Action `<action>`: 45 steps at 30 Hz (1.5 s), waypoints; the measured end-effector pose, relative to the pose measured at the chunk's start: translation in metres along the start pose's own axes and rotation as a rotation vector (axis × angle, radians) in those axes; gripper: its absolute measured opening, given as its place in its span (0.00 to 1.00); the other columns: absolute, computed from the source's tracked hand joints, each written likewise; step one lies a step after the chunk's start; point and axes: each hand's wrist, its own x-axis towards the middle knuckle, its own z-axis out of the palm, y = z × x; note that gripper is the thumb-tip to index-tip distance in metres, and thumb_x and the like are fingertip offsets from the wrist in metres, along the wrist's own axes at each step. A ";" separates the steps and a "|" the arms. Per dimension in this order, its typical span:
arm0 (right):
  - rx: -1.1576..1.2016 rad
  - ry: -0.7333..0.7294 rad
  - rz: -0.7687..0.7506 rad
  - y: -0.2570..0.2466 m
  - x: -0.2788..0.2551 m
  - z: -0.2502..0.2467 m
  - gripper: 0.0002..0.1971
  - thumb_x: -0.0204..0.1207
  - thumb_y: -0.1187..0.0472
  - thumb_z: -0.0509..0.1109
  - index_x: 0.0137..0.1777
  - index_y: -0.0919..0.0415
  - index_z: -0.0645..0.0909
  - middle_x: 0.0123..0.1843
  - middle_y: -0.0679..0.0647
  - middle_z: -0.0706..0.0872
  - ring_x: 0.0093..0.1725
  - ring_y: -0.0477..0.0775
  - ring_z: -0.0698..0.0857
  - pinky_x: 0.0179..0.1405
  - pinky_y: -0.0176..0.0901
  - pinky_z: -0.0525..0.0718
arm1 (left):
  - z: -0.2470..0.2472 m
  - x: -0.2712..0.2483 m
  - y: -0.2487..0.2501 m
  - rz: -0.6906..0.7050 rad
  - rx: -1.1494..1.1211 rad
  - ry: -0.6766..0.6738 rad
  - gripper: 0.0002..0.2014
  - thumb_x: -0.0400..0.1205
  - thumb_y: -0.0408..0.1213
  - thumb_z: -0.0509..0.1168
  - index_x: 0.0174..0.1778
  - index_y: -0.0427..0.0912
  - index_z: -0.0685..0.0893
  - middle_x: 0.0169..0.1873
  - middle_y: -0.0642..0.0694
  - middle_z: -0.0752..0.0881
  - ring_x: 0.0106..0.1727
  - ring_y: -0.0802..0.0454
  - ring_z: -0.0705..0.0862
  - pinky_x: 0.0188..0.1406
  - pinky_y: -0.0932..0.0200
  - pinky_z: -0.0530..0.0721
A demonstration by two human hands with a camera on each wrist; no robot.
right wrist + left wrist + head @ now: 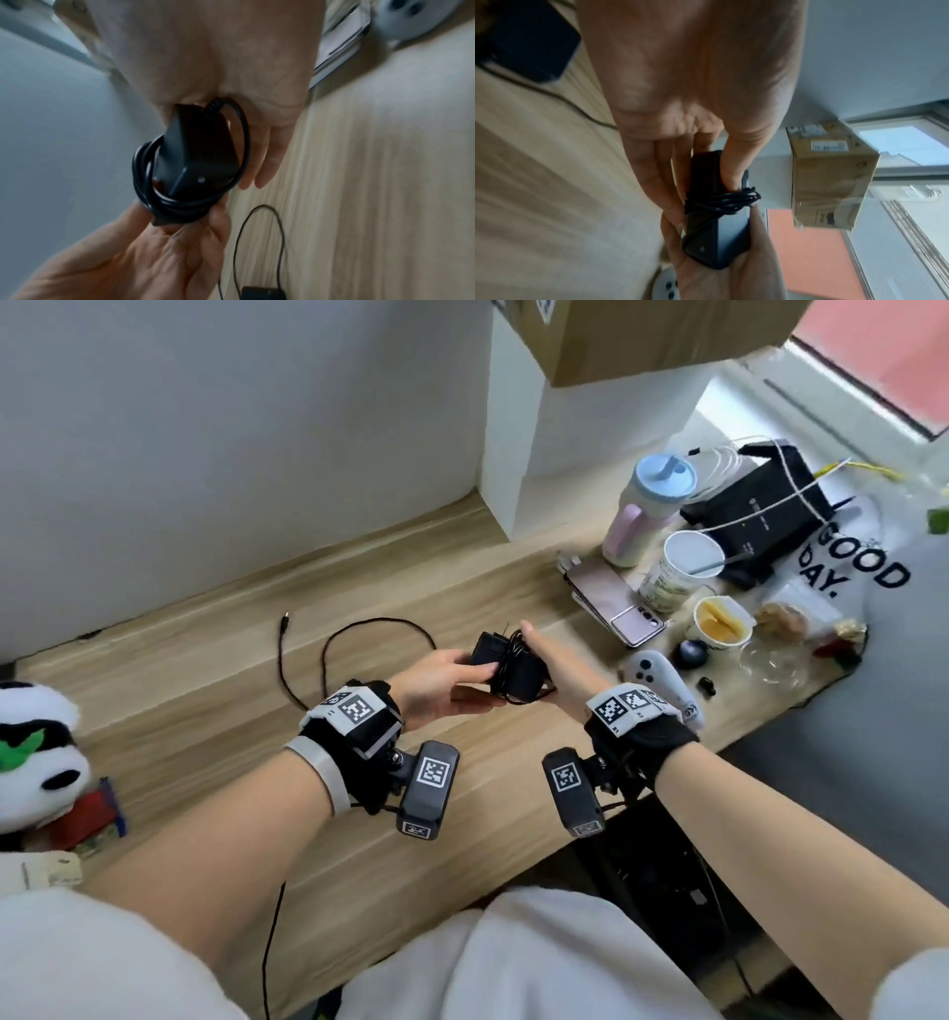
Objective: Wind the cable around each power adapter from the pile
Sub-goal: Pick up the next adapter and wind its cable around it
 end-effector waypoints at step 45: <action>0.946 0.713 0.314 0.400 -0.094 -0.277 0.21 0.81 0.68 0.62 0.74 0.60 0.69 0.75 0.59 0.72 0.67 0.61 0.78 0.40 0.42 0.84 | 0.363 0.227 -0.243 -0.569 0.671 -0.150 0.14 0.86 0.31 0.58 0.67 0.35 0.76 0.51 0.40 0.80 0.40 0.51 0.83 0.52 0.55 0.83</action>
